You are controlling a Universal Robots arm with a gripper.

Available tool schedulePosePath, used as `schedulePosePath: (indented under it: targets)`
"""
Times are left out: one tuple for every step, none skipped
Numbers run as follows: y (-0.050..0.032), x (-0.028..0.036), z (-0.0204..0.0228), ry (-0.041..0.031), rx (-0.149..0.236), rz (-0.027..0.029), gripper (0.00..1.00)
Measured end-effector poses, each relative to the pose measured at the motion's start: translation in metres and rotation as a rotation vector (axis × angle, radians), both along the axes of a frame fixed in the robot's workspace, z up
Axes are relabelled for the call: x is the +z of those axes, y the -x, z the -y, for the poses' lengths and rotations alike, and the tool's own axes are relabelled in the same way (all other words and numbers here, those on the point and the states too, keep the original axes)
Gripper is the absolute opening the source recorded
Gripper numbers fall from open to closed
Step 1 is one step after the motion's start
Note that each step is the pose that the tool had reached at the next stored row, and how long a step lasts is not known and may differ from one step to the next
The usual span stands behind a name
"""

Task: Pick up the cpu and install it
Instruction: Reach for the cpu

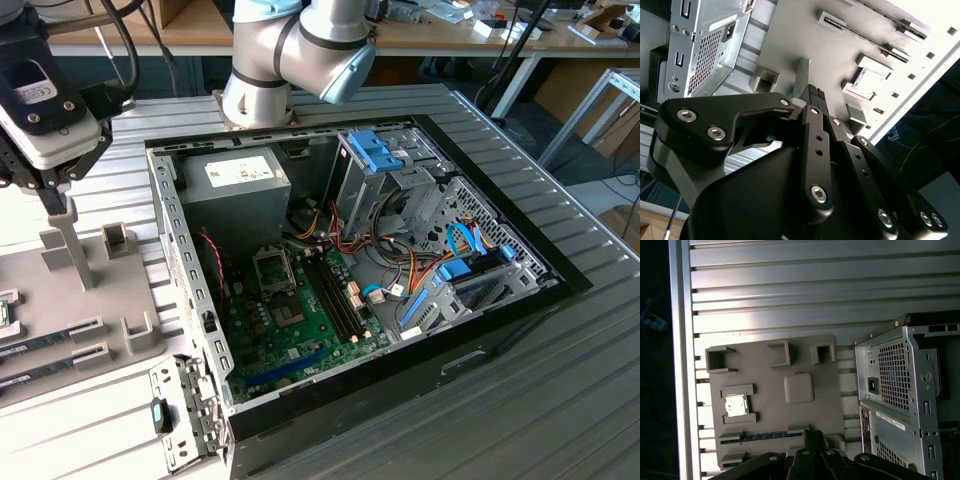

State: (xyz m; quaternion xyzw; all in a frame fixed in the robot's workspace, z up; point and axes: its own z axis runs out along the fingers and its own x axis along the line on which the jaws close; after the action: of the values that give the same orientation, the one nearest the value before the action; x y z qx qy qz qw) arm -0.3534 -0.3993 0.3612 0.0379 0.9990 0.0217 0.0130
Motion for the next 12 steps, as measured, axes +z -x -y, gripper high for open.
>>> schedulePosePath:
  targets:
    - [0.0004, 0.0, 0.0, 0.0, 0.0, 0.0, 0.11]
    - [0.0009, -0.0001, 0.0, 0.0, 0.0, 0.0, 0.11]
    - [0.0017, -0.0001, 0.0, 0.0, 0.0, 0.0, 0.11]
    - [0.0023, -0.0002, 0.0, -0.0001, 0.0, 0.0001, 0.11]
    - [0.0037, -0.0002, 0.0, 0.0, 0.0, 0.0001, 0.11]
    - [0.0063, -0.0006, 0.0, 0.0, 0.0, 0.0001, 0.11]
    - [0.0074, -0.0008, 0.0, 0.0, 0.0, 0.0001, 0.11]
    - [0.0081, -0.0009, 0.0, -0.0001, 0.0, 0.0001, 0.11]
    - [0.009, -0.0012, 0.0, 0.0, 0.0, 0.0, 0.11]
    - [0.0092, -0.0012, 0.0, -0.0001, 0.0, 0.0001, 0.11]
    - [0.0093, -0.0013, 0.0, -0.0001, 0.0, 0.0001, 0.11]
    - [0.0095, -0.0013, 0.0, -0.0001, 0.0, 0.0001, 0.11]
